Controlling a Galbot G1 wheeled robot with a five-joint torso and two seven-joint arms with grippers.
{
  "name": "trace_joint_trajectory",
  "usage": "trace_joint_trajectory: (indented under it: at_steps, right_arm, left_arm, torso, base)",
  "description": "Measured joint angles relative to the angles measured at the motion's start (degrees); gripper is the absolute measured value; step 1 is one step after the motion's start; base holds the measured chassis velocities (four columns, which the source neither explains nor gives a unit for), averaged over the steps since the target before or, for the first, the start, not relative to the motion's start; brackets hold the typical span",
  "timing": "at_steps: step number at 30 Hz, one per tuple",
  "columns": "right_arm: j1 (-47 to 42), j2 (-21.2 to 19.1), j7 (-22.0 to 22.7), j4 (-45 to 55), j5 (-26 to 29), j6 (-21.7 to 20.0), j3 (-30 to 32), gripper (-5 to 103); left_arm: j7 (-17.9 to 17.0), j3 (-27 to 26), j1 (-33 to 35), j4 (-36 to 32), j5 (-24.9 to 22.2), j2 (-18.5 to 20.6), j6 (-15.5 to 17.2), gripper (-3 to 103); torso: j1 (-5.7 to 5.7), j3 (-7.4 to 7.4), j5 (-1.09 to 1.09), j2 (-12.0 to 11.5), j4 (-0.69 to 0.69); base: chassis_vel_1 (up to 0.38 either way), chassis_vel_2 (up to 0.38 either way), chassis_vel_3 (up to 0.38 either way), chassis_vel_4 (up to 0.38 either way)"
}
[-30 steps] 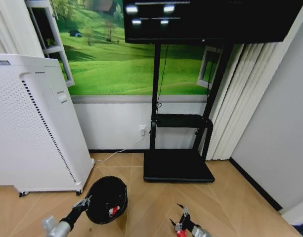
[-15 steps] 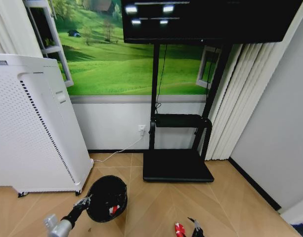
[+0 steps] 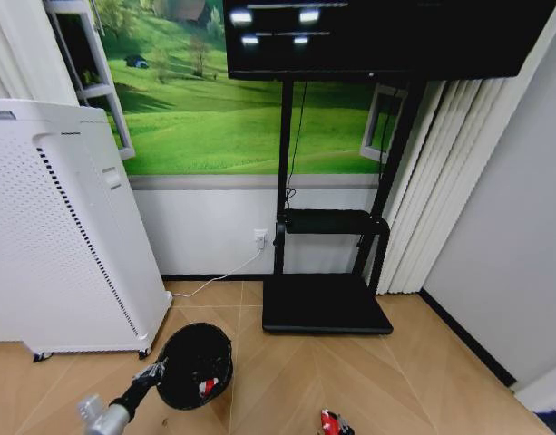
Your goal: Pick up the trash bin and place the garbage on the floor into it.
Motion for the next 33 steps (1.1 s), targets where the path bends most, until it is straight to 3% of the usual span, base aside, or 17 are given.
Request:
trace_joint_trajectory:
  at_steps: [6, 8, 11, 14, 16, 31, 33]
  right_arm:
    - [-0.08, -0.17, -0.41, -0.81, -2.69, -0.41, 0.27, 41]
    - [-0.19, -0.13, -0.65, -0.8, -4.17, -0.73, 0.34, 31]
    - [-0.19, -0.01, -0.67, -0.95, -4.56, -0.84, 0.33, 26]
    - [-0.09, 0.16, -0.44, -1.29, -5.62, -1.27, 0.11, 5]
    - [-0.19, 0.15, -0.38, -1.22, -5.85, -1.48, 0.16, 2]
    - [-0.82, -0.24, -0.05, 1.29, -3.07, 0.09, 0.86, -1]
    - [-1.14, -0.65, -0.33, 2.61, -2.5, 0.68, 1.33, 10]
  left_arm:
    - [0.02, -0.08, 0.01, -0.13, -0.08, -0.11, 0.0, 6]
    - [0.02, -0.06, -0.02, -0.36, -0.17, -0.19, 0.0, 6]
    - [0.01, -0.06, -0.01, -0.38, -0.19, -0.2, 0.0, 6]
    - [-0.03, -0.23, 0.21, -0.55, -0.41, -0.21, 0.0, 6]
    - [-0.04, -0.33, 0.27, -0.58, -0.5, -0.17, 0.0, 6]
    - [-0.11, -0.04, 0.09, -0.32, -0.49, -0.27, 0.03, 6]
    - [-0.09, 0.06, 0.02, -0.21, -0.48, -0.25, 0.03, 6]
  torso:
    - [0.0, 0.0, 0.01, 0.0, -0.01]
    - [0.0, 0.0, 0.01, 0.01, 0.0]
    - [0.0, 0.0, 0.0, 0.0, -0.01]
    - [0.0, 0.0, 0.01, 0.0, 0.0]
    - [0.0, 0.0, 0.03, 0.0, 0.0]
    - [0.0, 0.0, 0.02, 0.0, -0.01]
    - [0.0, 0.0, 0.01, 0.0, 0.0]
  base:
    - [0.0, 0.0, 0.0, 0.0]
    - [0.0, 0.0, 0.0, 0.0]
    - [0.0, 0.0, 0.0, 0.0]
    - [0.0, 0.0, 0.0, 0.0]
    - [0.0, 0.0, 0.0, 0.0]
    - [0.0, 0.0, 0.0, 0.0]
    - [0.0, 0.0, 0.0, 0.0]
